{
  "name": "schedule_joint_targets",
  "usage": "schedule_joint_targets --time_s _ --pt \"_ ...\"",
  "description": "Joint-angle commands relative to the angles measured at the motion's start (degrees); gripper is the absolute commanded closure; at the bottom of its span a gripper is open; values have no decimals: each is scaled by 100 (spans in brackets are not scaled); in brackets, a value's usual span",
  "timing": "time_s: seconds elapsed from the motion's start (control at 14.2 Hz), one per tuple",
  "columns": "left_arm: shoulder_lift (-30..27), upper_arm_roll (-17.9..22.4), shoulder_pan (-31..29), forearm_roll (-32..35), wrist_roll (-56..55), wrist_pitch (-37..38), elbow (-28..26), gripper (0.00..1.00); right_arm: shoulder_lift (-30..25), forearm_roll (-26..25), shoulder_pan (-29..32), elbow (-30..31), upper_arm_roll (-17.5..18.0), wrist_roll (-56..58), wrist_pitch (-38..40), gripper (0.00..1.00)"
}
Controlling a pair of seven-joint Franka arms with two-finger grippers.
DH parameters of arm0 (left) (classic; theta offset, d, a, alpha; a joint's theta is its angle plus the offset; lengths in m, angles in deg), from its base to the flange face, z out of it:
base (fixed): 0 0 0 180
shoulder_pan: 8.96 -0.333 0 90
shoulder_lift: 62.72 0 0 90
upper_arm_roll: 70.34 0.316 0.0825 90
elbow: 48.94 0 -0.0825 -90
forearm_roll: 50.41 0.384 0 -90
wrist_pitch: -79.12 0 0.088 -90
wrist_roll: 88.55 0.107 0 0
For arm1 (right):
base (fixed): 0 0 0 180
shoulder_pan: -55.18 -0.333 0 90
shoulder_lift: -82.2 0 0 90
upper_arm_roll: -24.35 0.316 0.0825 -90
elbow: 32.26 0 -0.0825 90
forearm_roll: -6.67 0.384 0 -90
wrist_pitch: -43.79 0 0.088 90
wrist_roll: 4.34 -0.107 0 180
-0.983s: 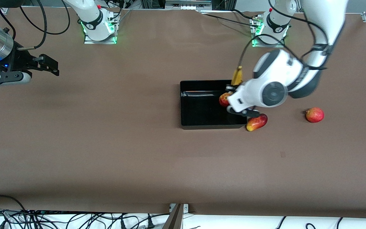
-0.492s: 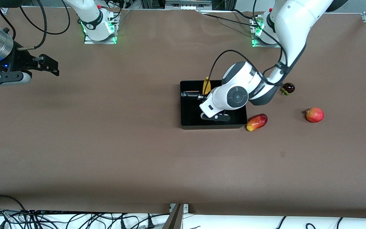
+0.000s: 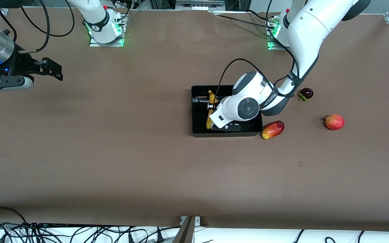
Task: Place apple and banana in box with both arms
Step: 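Lower the banana into the box and open the left gripper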
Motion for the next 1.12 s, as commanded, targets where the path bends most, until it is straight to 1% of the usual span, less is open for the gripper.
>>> schedule_joint_targets --time_s 0.0,0.14,0.28,0.35,0.49,0.63,0.7,0.77,0.91,0.98,1.05 --pt "-198 33 -50 -104 -56 134 223 0 38 -79 49 -97 68 -60 12 0" --pt "-470 33 -321 -17 22 694 495 0 38 -79 49 -97 68 -60 12 0" --pt "-603 51 -655 36 154 1528 995 0 38 -79 49 -97 68 -60 12 0" --pt "-664 68 -744 219 198 1941 1259 0 38 -79 49 -97 68 -60 12 0" --pt "-778 60 -858 947 207 2514 1629 0 38 -88 49 -97 68 -60 12 0" --pt "-997 60 -876 1493 320 2771 1805 0 38 -88 49 -97 68 -60 12 0" --pt "-1068 68 -998 1565 583 2815 1832 0 38 -88 49 -97 68 -60 20 0" --pt "-1287 138 -1086 1505 1038 2815 1789 0 38 -88 49 -97 68 -60 20 0" --pt "-1796 707 -1096 1426 1856 2807 1553 0 38 -88 49 -97 68 -60 12 0" --pt "-2242 1041 -1087 1286 2042 2676 1255 0 38 -88 49 -97 77 -60 12 0" --pt "-2525 1279 -1087 1189 2070 2614 1078 0 38 -88 49 -97 69 -60 20 0"
